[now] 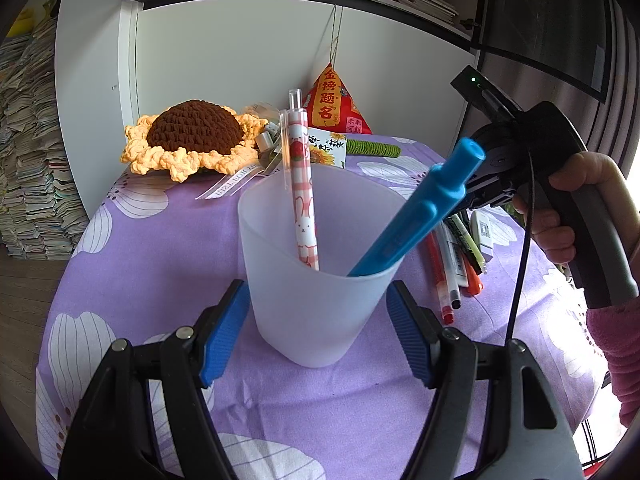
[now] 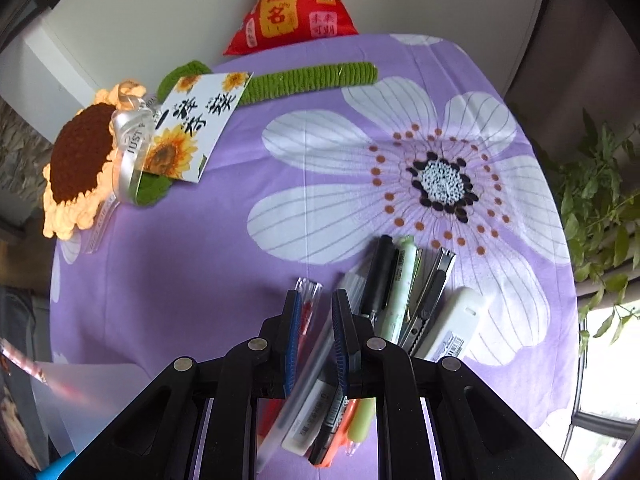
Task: Organize stationery
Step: 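Move the right tool to the pens and grasp the red pen, then carry the red pen with the right tool and release it into the cup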
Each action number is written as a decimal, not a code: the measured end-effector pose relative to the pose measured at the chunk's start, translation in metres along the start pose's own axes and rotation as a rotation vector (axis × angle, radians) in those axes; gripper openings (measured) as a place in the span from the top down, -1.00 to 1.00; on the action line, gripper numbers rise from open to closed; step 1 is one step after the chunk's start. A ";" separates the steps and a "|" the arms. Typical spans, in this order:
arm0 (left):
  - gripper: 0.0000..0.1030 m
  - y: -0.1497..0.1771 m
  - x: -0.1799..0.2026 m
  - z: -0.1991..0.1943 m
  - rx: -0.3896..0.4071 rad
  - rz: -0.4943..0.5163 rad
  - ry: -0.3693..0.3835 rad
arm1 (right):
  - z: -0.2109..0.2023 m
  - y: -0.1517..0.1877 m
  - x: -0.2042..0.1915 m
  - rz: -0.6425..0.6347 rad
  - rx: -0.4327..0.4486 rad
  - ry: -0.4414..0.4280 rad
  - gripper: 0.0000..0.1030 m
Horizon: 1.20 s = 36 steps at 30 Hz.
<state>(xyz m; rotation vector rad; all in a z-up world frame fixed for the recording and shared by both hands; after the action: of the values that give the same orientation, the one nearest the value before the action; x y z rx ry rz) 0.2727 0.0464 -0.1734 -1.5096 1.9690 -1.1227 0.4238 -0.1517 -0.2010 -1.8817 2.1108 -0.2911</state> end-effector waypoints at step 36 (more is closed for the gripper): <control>-0.36 0.000 0.000 0.000 -0.001 -0.001 0.002 | -0.124 0.035 -0.054 -0.165 0.284 -0.202 0.71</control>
<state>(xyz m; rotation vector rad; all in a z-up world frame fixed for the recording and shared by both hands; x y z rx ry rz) 0.2727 0.0461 -0.1735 -1.5106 1.9700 -1.1243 0.3533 -0.1000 -0.0920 -1.8329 1.6895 -0.3959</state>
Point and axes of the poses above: each gripper's, at about its wrist camera, not at the fingertips, and z roughly the way its jaws point, x to its right, y to its underside, the point moved 5 cm from there along z, roughly the way its jaws point, and after that the axes turned 3 degrees about y, right-handed, at the moved point
